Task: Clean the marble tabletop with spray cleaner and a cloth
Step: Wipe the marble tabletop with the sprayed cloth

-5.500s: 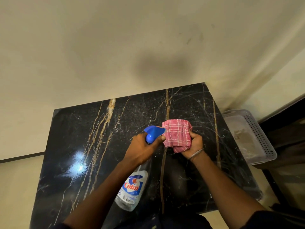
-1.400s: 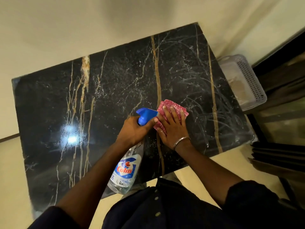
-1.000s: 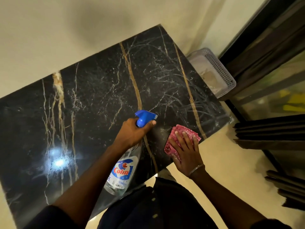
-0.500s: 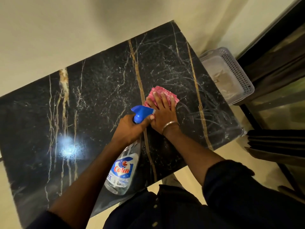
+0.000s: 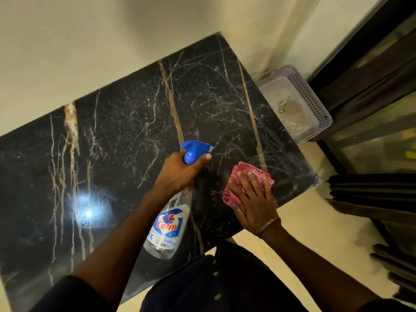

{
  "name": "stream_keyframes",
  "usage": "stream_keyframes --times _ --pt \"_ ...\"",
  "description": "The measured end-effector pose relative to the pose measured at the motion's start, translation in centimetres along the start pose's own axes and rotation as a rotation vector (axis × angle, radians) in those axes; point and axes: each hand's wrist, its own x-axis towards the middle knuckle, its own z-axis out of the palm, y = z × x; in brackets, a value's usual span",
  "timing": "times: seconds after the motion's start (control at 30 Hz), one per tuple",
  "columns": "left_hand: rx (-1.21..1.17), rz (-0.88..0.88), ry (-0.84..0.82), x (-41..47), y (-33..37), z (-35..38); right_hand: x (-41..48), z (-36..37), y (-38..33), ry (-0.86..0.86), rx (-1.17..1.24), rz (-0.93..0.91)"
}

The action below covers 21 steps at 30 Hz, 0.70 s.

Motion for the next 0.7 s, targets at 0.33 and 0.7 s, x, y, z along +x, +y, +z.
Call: stream_keyframes --times 0.33,0.7 --pt "0.016 -0.006 -0.01 0.5 -0.3 -1.4 2.6 -1.6 6.7 0.045 0.102 0.522" --pt "0.047 0.051 -0.098 0.1 1.1 1.9 0.3 -0.2 0.8 0.084 0.131 0.377"
